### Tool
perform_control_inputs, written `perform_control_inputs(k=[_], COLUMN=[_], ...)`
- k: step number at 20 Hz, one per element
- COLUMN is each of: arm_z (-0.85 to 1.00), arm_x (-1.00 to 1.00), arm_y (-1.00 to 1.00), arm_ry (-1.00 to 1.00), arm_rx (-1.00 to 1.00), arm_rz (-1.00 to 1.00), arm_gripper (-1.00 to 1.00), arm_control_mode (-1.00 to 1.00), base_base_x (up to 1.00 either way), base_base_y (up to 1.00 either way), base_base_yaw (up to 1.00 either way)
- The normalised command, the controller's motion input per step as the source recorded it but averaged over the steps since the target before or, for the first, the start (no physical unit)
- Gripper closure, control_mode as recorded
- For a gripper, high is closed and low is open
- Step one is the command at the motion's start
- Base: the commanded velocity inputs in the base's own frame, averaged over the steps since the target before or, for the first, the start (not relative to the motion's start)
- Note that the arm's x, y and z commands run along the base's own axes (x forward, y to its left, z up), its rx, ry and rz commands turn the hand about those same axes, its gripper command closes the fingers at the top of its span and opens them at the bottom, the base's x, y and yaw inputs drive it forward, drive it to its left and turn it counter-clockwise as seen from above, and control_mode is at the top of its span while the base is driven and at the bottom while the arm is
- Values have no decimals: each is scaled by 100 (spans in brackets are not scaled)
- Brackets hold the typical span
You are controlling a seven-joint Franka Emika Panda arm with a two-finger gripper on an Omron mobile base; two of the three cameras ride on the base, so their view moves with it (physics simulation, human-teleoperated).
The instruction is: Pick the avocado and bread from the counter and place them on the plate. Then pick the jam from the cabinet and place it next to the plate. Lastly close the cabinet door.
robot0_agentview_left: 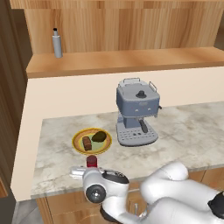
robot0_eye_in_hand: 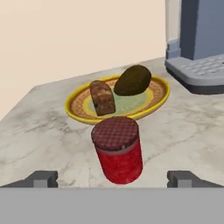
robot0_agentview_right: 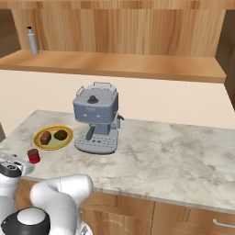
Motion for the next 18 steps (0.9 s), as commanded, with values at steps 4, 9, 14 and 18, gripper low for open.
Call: perform_control_inputs(k=[4,9,14,18], arm_z=[56,63,62,68], arm_x=[-55,-47,-36,-35], arm_y=[0,14,41,38], arm_ry=[-7,-14,-13,-14], arm_rx=[3,0,-2,-1], arm_rz=[0,0,0,0], arm_gripper=[-100,-100,-100,-100], arm_control_mode=[-100,-100,-100,-100], base_base_x=[0,0,0,0], base_base_y=[0,0,0,0], base_base_yaw=[0,0,0,0])
